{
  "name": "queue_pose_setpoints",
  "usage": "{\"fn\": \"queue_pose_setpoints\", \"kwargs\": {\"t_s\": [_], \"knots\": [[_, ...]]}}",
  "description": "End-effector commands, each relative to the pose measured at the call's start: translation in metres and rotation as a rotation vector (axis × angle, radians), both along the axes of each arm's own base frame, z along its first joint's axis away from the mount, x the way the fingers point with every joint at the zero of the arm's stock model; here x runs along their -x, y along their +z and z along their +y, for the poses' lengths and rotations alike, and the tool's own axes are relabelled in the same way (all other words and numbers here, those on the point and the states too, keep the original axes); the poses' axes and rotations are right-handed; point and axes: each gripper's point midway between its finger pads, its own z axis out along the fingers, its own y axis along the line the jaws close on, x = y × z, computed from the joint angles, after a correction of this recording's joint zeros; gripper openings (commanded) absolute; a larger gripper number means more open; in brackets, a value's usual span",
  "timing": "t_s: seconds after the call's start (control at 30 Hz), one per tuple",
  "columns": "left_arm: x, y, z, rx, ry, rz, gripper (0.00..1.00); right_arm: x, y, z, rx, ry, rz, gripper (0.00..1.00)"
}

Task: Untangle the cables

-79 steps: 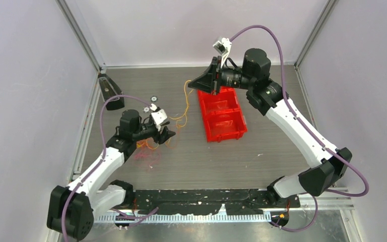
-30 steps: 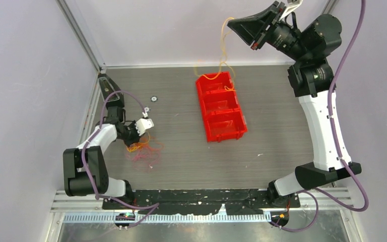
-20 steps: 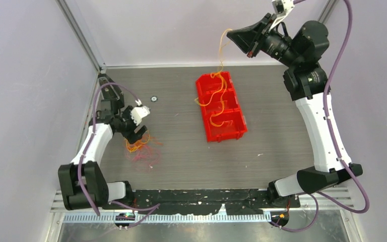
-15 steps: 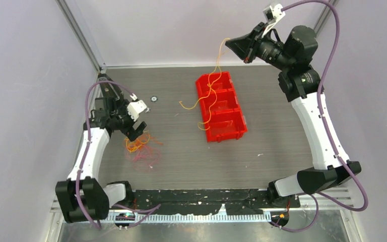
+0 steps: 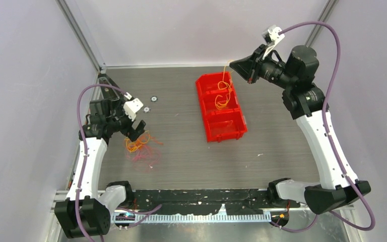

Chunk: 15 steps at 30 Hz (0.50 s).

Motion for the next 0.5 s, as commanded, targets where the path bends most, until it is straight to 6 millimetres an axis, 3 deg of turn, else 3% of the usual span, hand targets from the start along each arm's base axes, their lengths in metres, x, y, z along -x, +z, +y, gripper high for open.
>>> {"fn": "queue_pose_setpoints", "kwargs": {"t_s": [0.0, 0.2, 0.37, 0.47], "knots": [[-0.003, 0.006, -0.007, 0.043, -0.006, -0.011, 0.99, 0.022, 0.034, -0.01, 0.002, -0.02, -0.127, 0.05], [-0.007, 0.013, -0.008, 0.069, 0.018, -0.013, 1.0, 0.034, 0.069, -0.01, -0.064, -0.01, -0.146, 0.06], [-0.006, 0.017, -0.008, 0.064, 0.015, -0.031, 1.0, 0.037, 0.08, -0.009, -0.096, -0.002, -0.151, 0.05], [-0.006, 0.015, -0.007, 0.06, 0.017, -0.029, 1.0, 0.035, 0.075, -0.008, -0.093, 0.0, -0.138, 0.05]]}}
